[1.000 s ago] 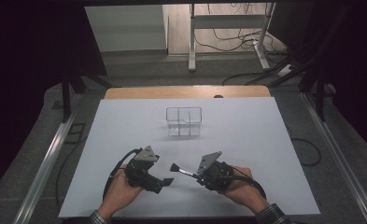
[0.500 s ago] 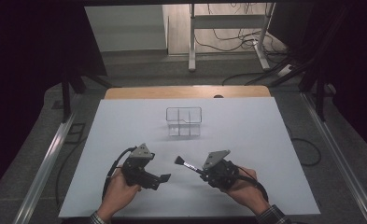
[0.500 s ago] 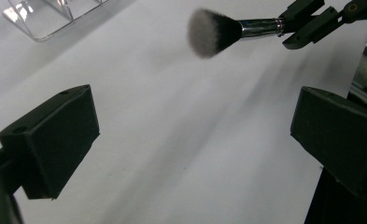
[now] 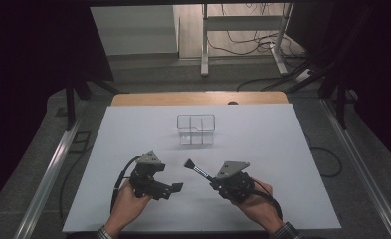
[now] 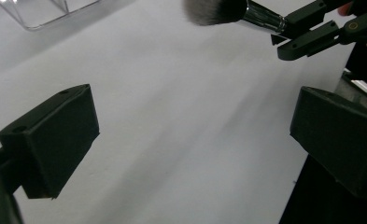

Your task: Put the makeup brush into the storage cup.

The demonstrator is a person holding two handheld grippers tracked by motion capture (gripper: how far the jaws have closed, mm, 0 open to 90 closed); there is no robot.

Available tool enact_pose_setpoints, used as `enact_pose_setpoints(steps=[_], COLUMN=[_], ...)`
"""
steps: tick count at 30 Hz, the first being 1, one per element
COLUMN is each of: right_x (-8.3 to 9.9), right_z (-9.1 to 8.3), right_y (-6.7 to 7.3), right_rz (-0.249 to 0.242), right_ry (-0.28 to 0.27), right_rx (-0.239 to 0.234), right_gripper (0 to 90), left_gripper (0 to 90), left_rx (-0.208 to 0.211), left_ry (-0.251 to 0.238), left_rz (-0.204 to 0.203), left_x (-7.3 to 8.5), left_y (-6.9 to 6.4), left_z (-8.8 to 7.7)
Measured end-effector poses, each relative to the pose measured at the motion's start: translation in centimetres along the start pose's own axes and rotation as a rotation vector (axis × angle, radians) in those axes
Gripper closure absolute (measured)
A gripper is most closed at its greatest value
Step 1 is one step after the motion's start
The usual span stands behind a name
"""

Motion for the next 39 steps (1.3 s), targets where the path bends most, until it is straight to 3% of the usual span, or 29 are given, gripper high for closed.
enact_pose_setpoints(steps=[11, 20, 26, 28, 33, 39], right_x=[-0.4, -0.8, -1.0, -1.1, -1.3, -1.3], right_z=[-0.1, -0.1, -0.1, 0.1, 0.3, 0.7], right_y=[0.3, 1.0, 1.2, 1.5, 1.9, 2.3], right_rz=[0.045, 0.049, 0.055, 0.06, 0.059, 0.048], right_ry=[-0.045, -0.078, -0.093, -0.098, -0.105, -0.097], right_rx=[-0.011, -0.016, -0.027, -0.036, -0.048, -0.054], right_gripper=[78.4, 78.4, 78.3, 78.3, 78.3, 78.3], left_gripper=[1.3, 2.0, 3.7, 6.1, 10.7, 24.2], left_rx=[0.071, 0.108, 0.117, 0.141, 0.153, 0.186], left_ry=[-0.042, -0.081, -0.079, -0.078, -0.068, -0.08], left_rz=[-0.033, -0.065, -0.065, -0.064, -0.048, -0.055], left_x=[-0.6, -1.1, -1.4, -1.7, -2.0, -2.2], left_y=[-0.9, -1.2, -1.4, -1.6, -1.9, -2.0], left_z=[0.3, 0.7, 1.1, 1.5, 2.2, 2.3])
Point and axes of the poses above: each handheld gripper's, and its own axes: z roughly forward along the jaws, x roughly out of its underside, y roughly to its left, the point moved 8 cm from there along z, roughly forward along the jaws, and after that the axes turned 5 degrees about z, right-handed, at the moved point
